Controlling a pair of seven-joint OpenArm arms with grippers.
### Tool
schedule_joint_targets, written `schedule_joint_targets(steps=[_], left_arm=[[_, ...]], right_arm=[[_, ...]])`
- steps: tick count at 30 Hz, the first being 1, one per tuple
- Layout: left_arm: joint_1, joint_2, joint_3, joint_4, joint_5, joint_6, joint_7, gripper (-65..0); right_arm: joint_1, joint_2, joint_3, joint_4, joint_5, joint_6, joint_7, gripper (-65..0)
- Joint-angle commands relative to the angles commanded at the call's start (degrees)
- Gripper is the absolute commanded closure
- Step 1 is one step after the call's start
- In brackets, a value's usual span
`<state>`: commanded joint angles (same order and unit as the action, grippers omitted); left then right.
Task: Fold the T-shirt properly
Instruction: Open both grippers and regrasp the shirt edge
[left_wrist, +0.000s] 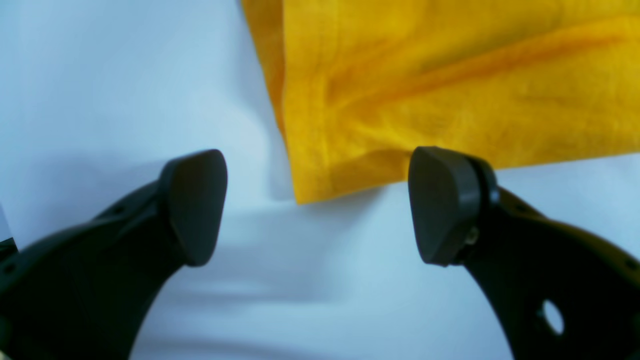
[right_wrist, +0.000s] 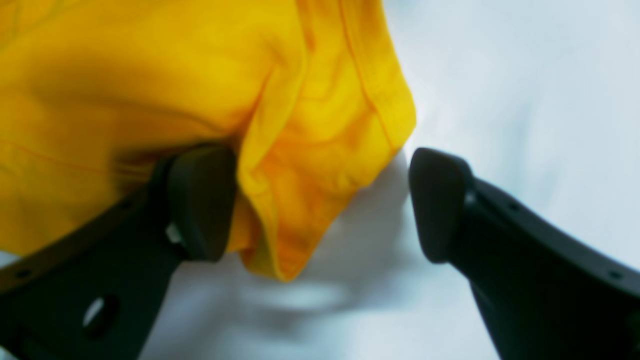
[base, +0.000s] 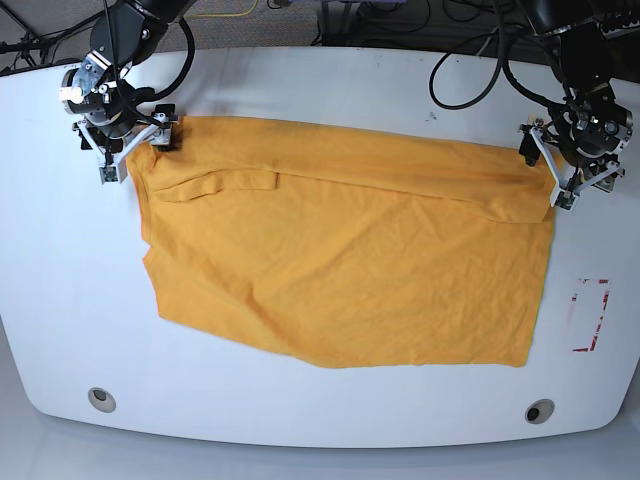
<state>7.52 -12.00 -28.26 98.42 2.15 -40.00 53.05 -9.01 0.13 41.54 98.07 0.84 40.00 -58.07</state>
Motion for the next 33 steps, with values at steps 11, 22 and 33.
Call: schedule_joint_targets(steps=[11,22,33], left_arm=[[-0.09,-0.18,0.00,-3.60,-0.09,0.00,-5.71,-53.6],[-0.35,-0.26,0.09,-8.88,-0.09,0.00,-5.98,-53.5],[-0.44,-0.18,0.09,-10.81,0.00,0.00,-6.07,-26.5]], right_arm=[[-0.18,0.00,0.00,0.09,2.64,0.00,0.00,-51.7],[-0.09,0.09,-0.09,0.00,2.90,0.00,0.00,-51.7],[0.00,0.09,-0.09,-0.09,2.90,0.00,0.00,-43.3]])
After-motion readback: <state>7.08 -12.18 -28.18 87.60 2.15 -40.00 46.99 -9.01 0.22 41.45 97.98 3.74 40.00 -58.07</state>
